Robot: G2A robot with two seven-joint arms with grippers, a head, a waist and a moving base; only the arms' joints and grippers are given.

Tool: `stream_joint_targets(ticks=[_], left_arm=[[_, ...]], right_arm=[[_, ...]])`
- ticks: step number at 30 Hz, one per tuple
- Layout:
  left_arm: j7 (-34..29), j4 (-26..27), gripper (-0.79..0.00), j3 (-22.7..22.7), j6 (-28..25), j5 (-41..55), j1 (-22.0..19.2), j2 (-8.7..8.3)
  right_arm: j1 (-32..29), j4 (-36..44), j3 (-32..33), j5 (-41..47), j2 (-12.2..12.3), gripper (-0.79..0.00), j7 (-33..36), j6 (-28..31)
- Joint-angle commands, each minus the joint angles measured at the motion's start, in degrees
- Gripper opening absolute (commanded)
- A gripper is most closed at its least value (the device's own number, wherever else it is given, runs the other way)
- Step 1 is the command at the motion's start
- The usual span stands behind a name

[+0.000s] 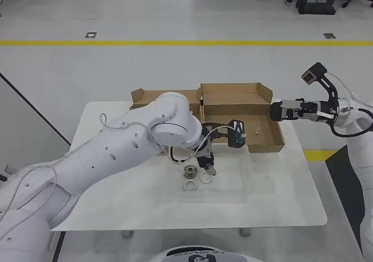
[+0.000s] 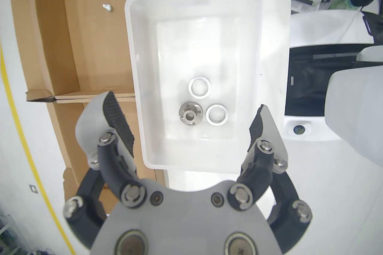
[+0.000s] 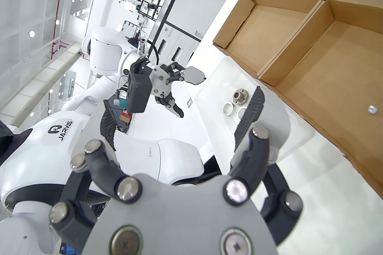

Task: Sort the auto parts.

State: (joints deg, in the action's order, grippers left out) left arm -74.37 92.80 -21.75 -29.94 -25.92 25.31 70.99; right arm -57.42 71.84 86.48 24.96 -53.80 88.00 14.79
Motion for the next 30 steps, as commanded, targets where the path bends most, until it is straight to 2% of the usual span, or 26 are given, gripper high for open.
stream_joint_targets(ticks=[1,6,9,15,16,20,21,23,26,30], left_arm=[[-0.23,-1.5,0.0,3.31,0.26,0.6,-2.47,1.02],[1.23,-4.62,0.0,7.57,-1.21,2.08,-5.19,3.0],[2.18,-5.05,0.0,11.74,-2.16,-1.44,-6.3,4.09],[2.82,-7.02,0.0,12.01,-2.79,-3.89,-3.95,5.58],[2.89,-7.31,-0.025,12.01,-2.86,-4.1,-3.79,5.77],[3.06,-8.15,-0.234,12.01,-3.04,-5.44,-2.97,6.46],[3.1,-8.37,-0.246,12.01,-3.08,-5.56,-2.85,6.6],[3.15,-8.67,-0.345,12.01,-3.14,-6.19,-2.46,6.87],[3.13,-9.03,-0.406,12.01,-3.12,-7.2,-1.59,7.23],[3.22,-9.88,-0.428,12.01,-3.21,-7.81,-0.41,7.66]], right_arm=[[0.0,0.0,0.0,0.02,0.0,0.0,0.0,0.0],[0.0,0.0,0.0,0.02,0.0,0.0,0.0,0.0],[0.0,0.0,0.0,0.02,0.0,0.0,0.0,0.0],[0.0,0.0,0.0,0.02,0.0,0.0,0.0,0.0],[0.0,0.0,0.0,0.02,0.0,0.0,0.0,0.0],[0.0,0.0,0.0,0.02,0.0,0.0,0.0,0.0],[0.0,0.0,0.0,0.02,0.0,0.0,0.0,0.0],[0.0,0.0,0.0,0.02,0.0,0.0,0.0,0.0],[0.0,0.0,0.0,0.02,0.0,0.0,0.0,0.0],[0.0,0.0,0.0,0.02,0.0,0.0,0.0,0.0]])
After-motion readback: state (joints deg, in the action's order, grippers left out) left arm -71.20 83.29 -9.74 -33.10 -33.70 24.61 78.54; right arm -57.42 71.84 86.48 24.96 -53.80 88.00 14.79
